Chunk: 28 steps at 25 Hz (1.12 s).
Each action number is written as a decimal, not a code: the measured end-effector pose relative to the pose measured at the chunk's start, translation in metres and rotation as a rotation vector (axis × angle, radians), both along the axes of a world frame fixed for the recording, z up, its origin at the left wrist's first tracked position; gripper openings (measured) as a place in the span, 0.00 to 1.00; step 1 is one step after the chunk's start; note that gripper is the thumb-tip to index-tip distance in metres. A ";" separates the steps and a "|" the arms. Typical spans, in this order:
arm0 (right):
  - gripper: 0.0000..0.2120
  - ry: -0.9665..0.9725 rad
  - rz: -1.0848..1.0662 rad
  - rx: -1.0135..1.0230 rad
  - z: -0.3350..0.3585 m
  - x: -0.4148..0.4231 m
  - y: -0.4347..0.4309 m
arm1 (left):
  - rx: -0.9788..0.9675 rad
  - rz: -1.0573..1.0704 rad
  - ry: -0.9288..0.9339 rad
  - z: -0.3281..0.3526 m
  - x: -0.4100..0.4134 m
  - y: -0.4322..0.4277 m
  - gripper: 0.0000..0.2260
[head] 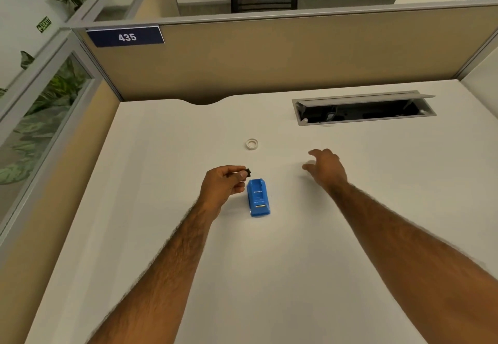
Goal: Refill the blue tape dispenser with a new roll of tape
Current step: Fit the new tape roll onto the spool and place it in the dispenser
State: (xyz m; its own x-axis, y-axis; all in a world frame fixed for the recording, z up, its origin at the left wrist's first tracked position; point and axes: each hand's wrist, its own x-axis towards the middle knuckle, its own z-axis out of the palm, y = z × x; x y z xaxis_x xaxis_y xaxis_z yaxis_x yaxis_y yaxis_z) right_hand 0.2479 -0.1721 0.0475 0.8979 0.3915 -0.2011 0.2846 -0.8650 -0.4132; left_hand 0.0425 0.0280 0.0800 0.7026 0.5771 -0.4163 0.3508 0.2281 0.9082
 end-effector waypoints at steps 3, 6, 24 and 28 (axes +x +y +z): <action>0.27 0.046 0.069 -0.057 -0.006 0.009 0.001 | 0.007 -0.002 0.018 -0.003 -0.005 -0.003 0.10; 0.24 0.076 0.108 -0.074 -0.014 0.005 0.003 | 0.022 -0.007 0.024 -0.002 -0.005 -0.005 0.11; 0.23 0.499 0.060 0.755 0.049 -0.082 0.027 | 0.081 -0.054 -0.028 0.017 0.013 -0.014 0.08; 0.21 0.553 0.140 0.793 0.058 -0.097 0.030 | 0.110 -0.056 -0.030 0.023 0.013 -0.016 0.09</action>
